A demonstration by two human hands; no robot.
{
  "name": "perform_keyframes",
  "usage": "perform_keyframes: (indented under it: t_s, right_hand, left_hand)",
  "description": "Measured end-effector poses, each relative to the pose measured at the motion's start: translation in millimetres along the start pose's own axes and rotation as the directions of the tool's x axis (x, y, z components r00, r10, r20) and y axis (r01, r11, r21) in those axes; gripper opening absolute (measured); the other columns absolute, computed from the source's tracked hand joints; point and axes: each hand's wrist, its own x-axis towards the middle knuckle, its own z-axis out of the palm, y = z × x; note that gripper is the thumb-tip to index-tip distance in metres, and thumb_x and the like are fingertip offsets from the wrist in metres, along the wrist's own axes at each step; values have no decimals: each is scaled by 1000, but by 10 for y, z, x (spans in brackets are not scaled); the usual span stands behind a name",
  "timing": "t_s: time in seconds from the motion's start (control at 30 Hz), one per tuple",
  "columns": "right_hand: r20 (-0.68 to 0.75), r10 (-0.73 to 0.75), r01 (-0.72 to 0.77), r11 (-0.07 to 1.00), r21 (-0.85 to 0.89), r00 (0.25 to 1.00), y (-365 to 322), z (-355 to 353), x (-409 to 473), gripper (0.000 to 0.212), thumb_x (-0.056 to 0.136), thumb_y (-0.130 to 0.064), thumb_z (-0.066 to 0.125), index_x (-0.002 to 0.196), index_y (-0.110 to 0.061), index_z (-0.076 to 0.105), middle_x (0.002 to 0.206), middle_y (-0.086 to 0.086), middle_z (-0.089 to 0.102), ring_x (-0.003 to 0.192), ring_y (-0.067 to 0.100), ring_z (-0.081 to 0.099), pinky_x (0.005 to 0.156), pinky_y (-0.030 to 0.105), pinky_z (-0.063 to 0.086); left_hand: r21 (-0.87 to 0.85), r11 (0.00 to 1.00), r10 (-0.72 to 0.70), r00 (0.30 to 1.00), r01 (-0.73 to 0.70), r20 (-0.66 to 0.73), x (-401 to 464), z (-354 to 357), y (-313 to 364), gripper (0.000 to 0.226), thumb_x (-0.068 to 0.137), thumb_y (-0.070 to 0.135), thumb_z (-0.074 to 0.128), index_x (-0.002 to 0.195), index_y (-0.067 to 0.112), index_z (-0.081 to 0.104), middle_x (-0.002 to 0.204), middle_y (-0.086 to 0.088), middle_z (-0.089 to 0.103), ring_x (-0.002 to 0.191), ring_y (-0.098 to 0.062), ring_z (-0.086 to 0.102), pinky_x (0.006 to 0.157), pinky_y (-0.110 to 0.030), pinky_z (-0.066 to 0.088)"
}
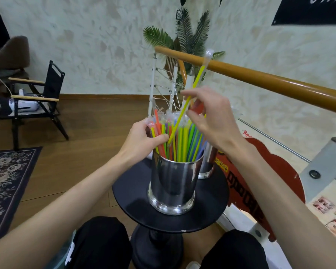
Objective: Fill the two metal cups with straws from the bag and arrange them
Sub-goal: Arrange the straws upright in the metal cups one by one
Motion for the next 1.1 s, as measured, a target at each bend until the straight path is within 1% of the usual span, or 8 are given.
perform_keyframes:
  t_s: [0.13,0.3,0.4,0.53,0.63,0.73,0.9,1.1]
  right_hand:
    - [-273,10,-19,999,-30,962,28,-115,143,29,87,-4,70,114,-12,72,101,1,68,73,7,55,73,25,50]
    - [-288,32,-29,999,15,957,-62,-140,158,21,101,-20,59,108,-6,75,91,5,72,83,17,65,73,29,50]
    - [-169,170,-134,969,206,971,-185,-89,22,35,103,-28,58,80,-5,70,67,5,61,65,18,58,63,38,45]
    - [160,336,-361,917,168,928,-271,101,-181,46,101,-31,60,64,-3,58,57,-2,42,55,10,37,57,24,29]
    - [430,403,-443,897,-10,808,-277,238,-260,45,99,-29,60,60,-9,53,55,0,43,52,11,39,57,29,28]
    - [624,446,-450,878,-166,641,-274,342,-272,43,100,-35,61,64,-11,57,62,3,51,61,15,48,63,32,37]
    - [709,453,-428,874,-231,541,-329,361,-176,38,100,-33,61,69,-12,56,69,2,55,68,17,54,63,31,43]
    - [747,428,-429,878,-211,509,-279,269,-106,17,95,-25,70,105,-11,75,103,4,73,97,19,68,89,33,56]
  left_hand:
    - [-33,999,-6,1000,6,-4,-7,-10,25,18,88,8,75,103,17,70,85,13,76,84,-4,73,73,-13,54]
    - [-59,998,-18,1000,17,-8,-11,2,32,24,89,12,76,112,16,70,96,11,76,90,-2,72,74,-13,55]
    - [-71,997,-25,1000,24,-17,-18,0,9,22,89,11,75,110,13,70,100,6,75,93,-6,72,85,-24,58]
    - [-84,995,-47,999,45,-15,-9,-13,-27,16,88,12,76,103,9,71,102,-5,73,97,-16,71,95,-42,56]
    - [-137,988,-68,998,68,7,-18,-28,-44,20,88,13,76,104,3,68,105,-16,72,102,-30,70,96,-53,54]
    - [-184,980,-68,997,73,29,-30,-27,-37,20,89,5,72,108,2,66,108,-18,72,101,-33,70,90,-44,58]
    - [-254,964,-63,995,79,71,-60,18,7,30,83,15,77,110,8,68,104,-10,76,96,-27,73,86,-36,59]
    - [-158,985,-79,995,68,-66,-77,100,16,11,88,10,76,97,5,74,92,-14,77,90,-32,73,83,-39,60]
